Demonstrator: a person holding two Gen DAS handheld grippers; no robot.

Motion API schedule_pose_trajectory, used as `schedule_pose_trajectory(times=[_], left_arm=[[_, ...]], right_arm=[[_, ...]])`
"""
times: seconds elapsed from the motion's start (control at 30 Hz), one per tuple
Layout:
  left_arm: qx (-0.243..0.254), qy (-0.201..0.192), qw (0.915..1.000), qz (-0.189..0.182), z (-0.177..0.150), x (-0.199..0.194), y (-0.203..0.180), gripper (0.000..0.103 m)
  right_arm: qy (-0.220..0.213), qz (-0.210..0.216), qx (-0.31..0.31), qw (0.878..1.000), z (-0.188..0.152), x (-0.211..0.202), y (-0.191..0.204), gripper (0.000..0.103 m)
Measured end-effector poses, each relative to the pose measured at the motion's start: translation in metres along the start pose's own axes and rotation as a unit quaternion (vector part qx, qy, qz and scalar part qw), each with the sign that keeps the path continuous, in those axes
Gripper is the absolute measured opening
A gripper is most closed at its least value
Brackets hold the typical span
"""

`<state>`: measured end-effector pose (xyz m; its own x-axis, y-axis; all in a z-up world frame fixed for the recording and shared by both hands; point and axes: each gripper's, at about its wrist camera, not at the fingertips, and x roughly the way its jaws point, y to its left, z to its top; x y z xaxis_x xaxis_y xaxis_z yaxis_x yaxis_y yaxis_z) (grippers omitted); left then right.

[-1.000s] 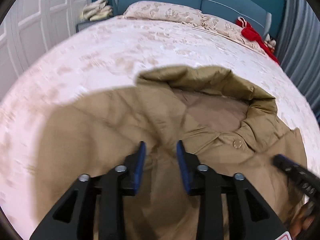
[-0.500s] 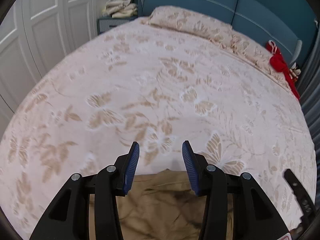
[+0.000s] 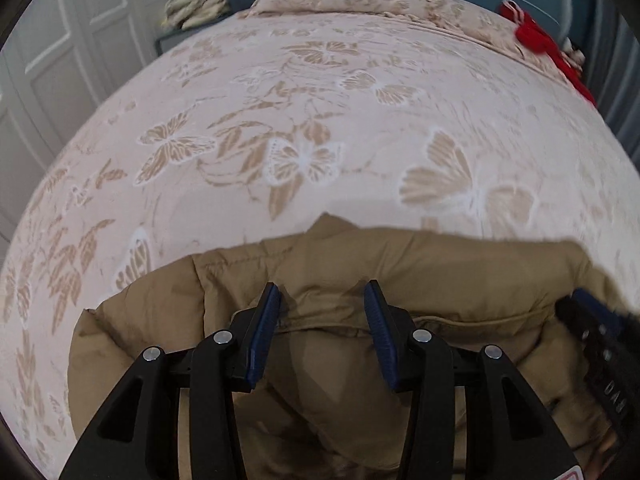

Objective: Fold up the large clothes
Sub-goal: 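Regrasp the folded coat edge below the collar with both tools and hold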

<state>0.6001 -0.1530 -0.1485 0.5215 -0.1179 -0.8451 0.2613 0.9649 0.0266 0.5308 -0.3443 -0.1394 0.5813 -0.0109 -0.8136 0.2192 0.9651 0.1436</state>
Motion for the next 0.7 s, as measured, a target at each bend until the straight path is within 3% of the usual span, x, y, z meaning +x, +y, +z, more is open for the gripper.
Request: schedule_pose_trajectory(times=[0.33,0.7], left_arm=[[0.007,-0.060,0.9978,0.027,-0.017,0.017,-0.010,0.045],[0.012,-0.094,0.9941,0.052,-0.024,0.018,-0.016,0.045]], right_arm=[[-0.031,-0.019,-0.007,0.999,-0.015,0.020,0.004,0.022],[-0.061,-0.018,-0.011,0.998,-0.022,0.021,0.004,0.022]])
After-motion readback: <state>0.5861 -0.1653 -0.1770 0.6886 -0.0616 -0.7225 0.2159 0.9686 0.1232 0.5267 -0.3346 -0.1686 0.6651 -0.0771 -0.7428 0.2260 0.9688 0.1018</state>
